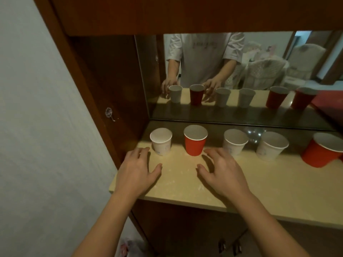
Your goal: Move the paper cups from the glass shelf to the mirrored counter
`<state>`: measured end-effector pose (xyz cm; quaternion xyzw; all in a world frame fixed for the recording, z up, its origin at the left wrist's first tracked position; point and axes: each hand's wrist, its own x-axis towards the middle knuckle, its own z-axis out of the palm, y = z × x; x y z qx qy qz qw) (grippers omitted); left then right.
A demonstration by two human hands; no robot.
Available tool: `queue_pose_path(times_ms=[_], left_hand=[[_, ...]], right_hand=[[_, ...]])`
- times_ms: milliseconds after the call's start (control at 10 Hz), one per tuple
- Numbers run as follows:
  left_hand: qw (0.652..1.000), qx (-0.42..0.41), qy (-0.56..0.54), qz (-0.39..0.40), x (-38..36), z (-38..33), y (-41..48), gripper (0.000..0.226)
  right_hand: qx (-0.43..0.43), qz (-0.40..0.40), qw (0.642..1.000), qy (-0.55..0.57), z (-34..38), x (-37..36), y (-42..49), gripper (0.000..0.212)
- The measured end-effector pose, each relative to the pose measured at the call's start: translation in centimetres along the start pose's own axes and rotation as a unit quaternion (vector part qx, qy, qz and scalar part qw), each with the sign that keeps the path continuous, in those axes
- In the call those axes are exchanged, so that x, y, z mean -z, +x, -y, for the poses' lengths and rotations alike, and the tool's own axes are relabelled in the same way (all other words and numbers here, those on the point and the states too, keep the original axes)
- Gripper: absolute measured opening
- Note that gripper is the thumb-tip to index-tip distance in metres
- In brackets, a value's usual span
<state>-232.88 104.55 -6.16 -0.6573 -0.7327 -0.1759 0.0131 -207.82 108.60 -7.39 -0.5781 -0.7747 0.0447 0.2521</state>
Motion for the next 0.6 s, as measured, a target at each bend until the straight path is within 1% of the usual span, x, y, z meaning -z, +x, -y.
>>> queue_pose_path(times_ms=[100, 200, 400, 600], left_hand=[[0.999, -0.008, 0.044, -0.001, 0.6, -0.2, -1.2, 0.074], [0.997, -0.025, 0.076, -0.004, 1.3, -0.6, -2.1, 0.075], [0.996, -0.036, 0.079, -0.021, 2.6, -1.2, -4.0, 0.073], [0.996, -0.009, 0.085, -0.034, 3.6, -1.6, -7.0, 0.069]], right_hand=[[0.025, 0.002, 0.998, -0.063, 0.5, 1.0, -0.7, 0.058], [0.043, 0.003, 0.996, -0.080, 0.9, 1.9, -1.1, 0.061], [0.064, 0.016, 0.993, -0.093, 1.2, 3.2, -1.8, 0.063], [0.079, 0.033, 0.992, -0.091, 1.7, 3.9, -3.1, 0.064]])
